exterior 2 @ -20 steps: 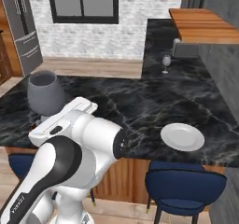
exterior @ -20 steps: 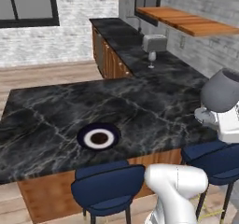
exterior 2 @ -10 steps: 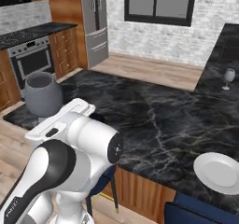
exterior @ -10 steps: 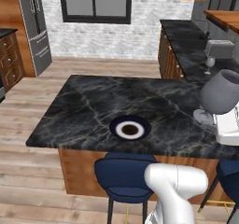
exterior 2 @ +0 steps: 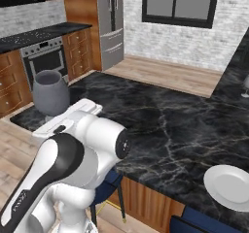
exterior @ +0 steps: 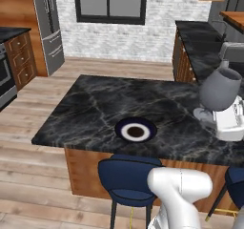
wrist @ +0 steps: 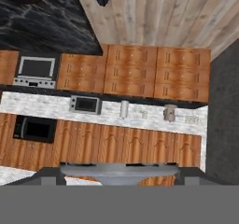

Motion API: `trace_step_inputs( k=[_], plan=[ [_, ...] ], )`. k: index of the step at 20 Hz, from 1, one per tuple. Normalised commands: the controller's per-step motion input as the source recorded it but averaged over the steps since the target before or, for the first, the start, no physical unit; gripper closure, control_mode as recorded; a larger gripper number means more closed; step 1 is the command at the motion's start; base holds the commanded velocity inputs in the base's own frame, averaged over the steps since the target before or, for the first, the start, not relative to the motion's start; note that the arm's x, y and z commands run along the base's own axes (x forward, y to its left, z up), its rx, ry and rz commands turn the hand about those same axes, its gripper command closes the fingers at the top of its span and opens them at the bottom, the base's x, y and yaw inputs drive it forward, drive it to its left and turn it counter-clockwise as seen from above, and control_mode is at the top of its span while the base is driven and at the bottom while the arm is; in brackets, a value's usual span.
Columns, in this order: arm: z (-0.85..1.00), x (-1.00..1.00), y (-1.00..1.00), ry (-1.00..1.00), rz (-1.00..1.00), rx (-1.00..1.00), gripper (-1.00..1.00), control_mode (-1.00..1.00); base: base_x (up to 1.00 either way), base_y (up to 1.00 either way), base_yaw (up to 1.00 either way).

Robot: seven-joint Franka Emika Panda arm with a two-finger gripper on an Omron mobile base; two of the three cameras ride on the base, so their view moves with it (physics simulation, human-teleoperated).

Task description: Retrieve the wine glasses from the counter and place one next to each plate.

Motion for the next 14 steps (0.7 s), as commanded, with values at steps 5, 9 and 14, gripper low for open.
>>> trace_step_inputs(
  k=[5, 9, 14],
  plan=[
    [-0.31, 0.56, -0.05, 0.01, -0.01, -0.04, 1.00, -1.00, 0.00, 0.00, 0.00],
    [-0.59, 0.69, -0.20, 0.05, 0.00, -0.04, 1.00, -1.00, 0.00, 0.00, 0.00],
    [-0.65, 0.72, -0.29, 0.06, 0.00, -0.02, 1.00, -1.00, 0.00, 0.00, 0.00]
  ],
)
